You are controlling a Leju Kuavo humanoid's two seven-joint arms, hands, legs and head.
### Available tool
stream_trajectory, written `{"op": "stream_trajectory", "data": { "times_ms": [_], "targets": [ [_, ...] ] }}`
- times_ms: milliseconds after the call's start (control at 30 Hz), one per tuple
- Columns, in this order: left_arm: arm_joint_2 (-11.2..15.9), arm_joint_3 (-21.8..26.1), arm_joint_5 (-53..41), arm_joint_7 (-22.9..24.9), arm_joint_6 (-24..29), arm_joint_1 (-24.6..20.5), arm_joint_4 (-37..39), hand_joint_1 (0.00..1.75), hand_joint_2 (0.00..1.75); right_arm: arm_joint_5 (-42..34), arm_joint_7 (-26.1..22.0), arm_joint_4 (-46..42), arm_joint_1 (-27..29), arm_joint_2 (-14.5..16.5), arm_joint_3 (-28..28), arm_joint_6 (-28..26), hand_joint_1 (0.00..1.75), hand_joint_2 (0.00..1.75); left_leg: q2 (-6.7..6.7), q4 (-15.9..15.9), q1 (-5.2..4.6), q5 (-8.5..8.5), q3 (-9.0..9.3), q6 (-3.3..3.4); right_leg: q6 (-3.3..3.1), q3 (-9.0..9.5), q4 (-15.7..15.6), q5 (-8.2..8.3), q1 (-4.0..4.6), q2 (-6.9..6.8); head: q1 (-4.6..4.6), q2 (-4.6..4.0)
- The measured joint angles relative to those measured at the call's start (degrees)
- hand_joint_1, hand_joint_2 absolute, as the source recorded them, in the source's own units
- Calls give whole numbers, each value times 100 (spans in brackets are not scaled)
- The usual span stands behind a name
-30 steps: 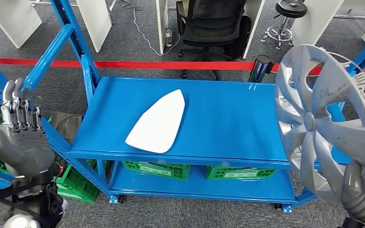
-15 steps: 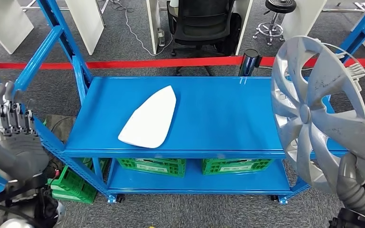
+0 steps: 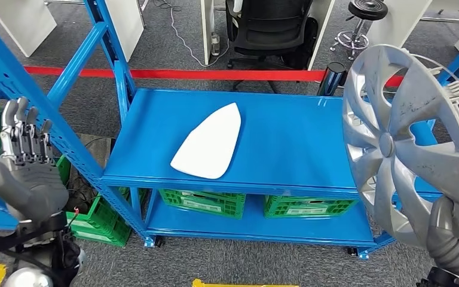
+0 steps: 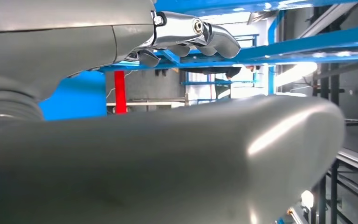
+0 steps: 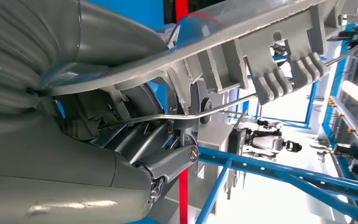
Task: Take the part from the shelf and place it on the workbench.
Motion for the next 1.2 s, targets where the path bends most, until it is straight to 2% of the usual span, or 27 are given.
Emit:
{"op": "stream_trajectory", "data": {
  "times_ms": [33,67,133,200,267,333,367,400,433,500,533,567,667,700,733,767,833,867,900,933,1000,1033,1067,1133,1200],
  "targets": [
    [1,1,-14,-2,5,-7,-1,0,0,2,-3,3,-30,0,26,0,175,175,2,9,-4,15,-18,-26,-27,142,-256,52,19,1,6,0],
    [1,2,-22,-3,11,-14,-1,0,0,3,-7,4,-51,-1,49,0,175,175,4,15,-4,33,-38,-58,-51,207,-380,55,38,3,7,0],
    [1,7,-39,-2,19,-21,-3,0,0,5,-9,6,-68,-2,90,0,175,175,7,12,10,77,-69,-130,-98,221,-406,93,59,7,-2,0],
    [4,22,-65,2,25,-25,-11,0,0,8,-4,7,-83,-2,134,1,175,175,7,100,21,3,-148,-190,-159,213,-451,153,41,-5,-18,0],
    [11,40,-87,4,27,-29,-17,0,0,11,2,7,-112,-2,180,2,175,175,9,582,31,-313,-378,-236,-211,188,-483,205,19,-22,-73,0],
    [16,49,-94,4,26,-29,-18,0,0,10,8,14,-132,-2,222,4,175,175,10,1333,43,-660,-686,-268,-234,128,-472,238,21,-26,-135,0],
    [17,52,-93,4,23,-28,-18,0,0,6,13,22,-141,-2,246,7,175,175,11,1564,45,-721,-772,-276,-234,96,-463,252,24,-27,-155,0],
    [19,59,-92,5,20,-29,-18,0,0,1,20,33,-150,-3,274,11,175,175,11,1583,47,-682,-750,-275,-229,70,-453,265,27,-26,-178,0],
    [21,69,-90,6,15,-33,-18,0,0,-5,27,45,-161,-5,302,15,175,175,11,1372,47,-556,-608,-263,-222,53,-445,274,29,-25,-203,0],
    [27,97,-84,9,9,-49,-19,0,0,-14,36,61,-191,-8,348,20,175,175,12,570,33,-286,-124,-206,-196,37,-434,289,38,-22,-263,0],
    [30,113,-81,9,7,-60,-20,0,0,-16,37,64,-212,-10,362,21,175,175,14,239,21,-221,78,-175,-173,24,-427,299,44,-21,-282,0],
    [33,126,-79,9,5,-71,-21,0,0,-19,37,66,-235,-12,375,22,175,175,16,38,4,-202,195,-146,-143,7,-422,314,46,-21,-294,0],
    [37,151,-64,10,1,-85,-22,0,0,-31,38,72,-275,-27,422,22,175,175,15,-70,-12,-154,220,-71,-37,-45,-420,362,29,-26,-308,0],
    [37,156,-56,10,1,-91,-22,0,0,-38,39,74,-279,-37,440,22,175,175,16,-97,1,-121,217,-42,-7,-88,-367,318,25,-24,-303,0],
    [37,160,-44,10,1,-99,-22,0,0,-44,39,77,-288,-49,456,22,175,175,18,-125,17,-90,212,-14,18,-169,-213,205,22,-21,-281,0],
    [37,166,-28,11,1,-107,-22,0,0,-52,39,79,-297,-63,470,22,175,175,21,-140,30,-66,200,8,41,-303,71,31,15,-18,-247,0],
    [37,174,1,11,2,-115,-19,0,0,-71,42,85,-311,-87,495,22,175,175,23,-134,26,-42,153,32,84,-615,833,-337,8,-16,-177,0],
    [37,176,14,11,4,-115,-16,0,0,-79,46,91,-312,-98,505,22,175,175,22,-123,24,-34,128,35,101,-714,1105,-423,4,-16,-153,0],
    [37,178,21,11,7,-115,-14,0,0,-83,50,96,-311,-109,516,22,175,175,21,-106,23,-29,105,34,110,-719,1174,-407,2,-16,-132,0],
    [37,180,27,11,10,-115,-12,0,0,-85,53,101,-312,-119,526,22,175,175,19,-86,23,-26,85,32,111,-614,1015,-295,-2,-16,-106,0],
    [37,183,30,10,11,-116,-11,0,0,-85,55,103,-323,-138,545,22,175,175,13,-44,20,-25,58,15,78,-191,257,3,-5,-17,-55,0],
    [37,184,30,10,12,-119,-12,0,0,-85,55,102,-329,-146,555,22,175,175,11,-20,11,-25,37,-6,49,6,-90,89,3,-14,-37,0],
    [37,186,30,10,13,-122,-13,0,0,-85,56,102,-336,-155,562,22,175,175,11,-4,6,-15,12,-39,16,120,-303,121,17,-11,-30,0],
    [37,188,31,10,14,-126,-13,0,0,-85,56,101,-340,-166,576,22,175,175,14,6,5,20,-36,-114,-48,150,-389,127,48,-1,-31,0],
    [38,193,31,8,16,-127,-14,0,0,-85,57,101,-342,-172,587,22,175,175,15,41,18,-3,-87,-177,-124,138,-431,186,29,-6,-39,0]
  ]
}}
